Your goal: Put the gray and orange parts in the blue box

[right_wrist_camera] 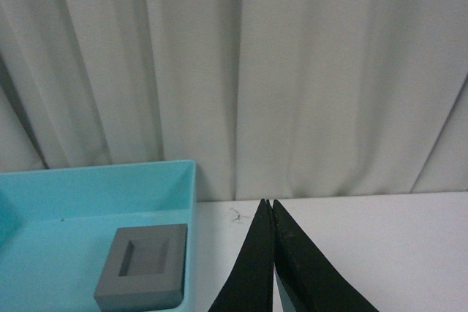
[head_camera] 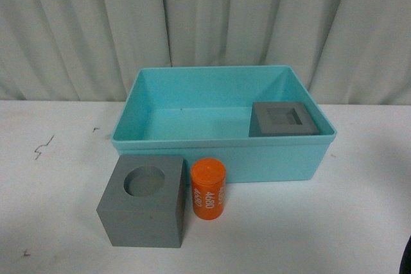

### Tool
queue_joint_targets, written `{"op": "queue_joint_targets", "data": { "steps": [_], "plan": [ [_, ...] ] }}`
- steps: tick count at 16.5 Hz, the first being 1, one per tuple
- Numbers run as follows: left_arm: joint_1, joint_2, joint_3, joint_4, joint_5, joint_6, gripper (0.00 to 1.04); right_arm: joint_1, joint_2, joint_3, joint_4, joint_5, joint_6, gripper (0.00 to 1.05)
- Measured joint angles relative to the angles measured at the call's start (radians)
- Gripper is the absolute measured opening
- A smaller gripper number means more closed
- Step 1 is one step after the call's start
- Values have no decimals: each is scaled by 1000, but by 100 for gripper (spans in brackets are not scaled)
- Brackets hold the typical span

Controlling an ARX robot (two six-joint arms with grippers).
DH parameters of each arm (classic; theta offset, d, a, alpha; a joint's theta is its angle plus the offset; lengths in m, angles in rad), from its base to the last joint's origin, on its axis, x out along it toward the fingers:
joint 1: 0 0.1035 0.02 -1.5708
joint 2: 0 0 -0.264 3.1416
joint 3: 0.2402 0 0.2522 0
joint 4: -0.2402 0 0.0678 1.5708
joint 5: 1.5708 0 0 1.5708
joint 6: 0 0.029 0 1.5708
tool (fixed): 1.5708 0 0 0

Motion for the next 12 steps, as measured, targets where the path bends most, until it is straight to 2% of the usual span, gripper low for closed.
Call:
{"op": "queue_joint_targets", "data": {
  "steps": [6,7,8,12],
  "plan": [
    [0,0,0,0,0,0,98,-71,-248,-236,-11,-64,0,2],
    [0,0,0,0,0,0,98,-122,-286,-259,-27,-117,-1,2],
    [0,0,0,0,-1,0,98,-145,-317,-279,-43,-120,0,2],
    [0,0,0,0,0,0,98,-140,-487,-348,-140,-132,-1,2]
  ]
}}
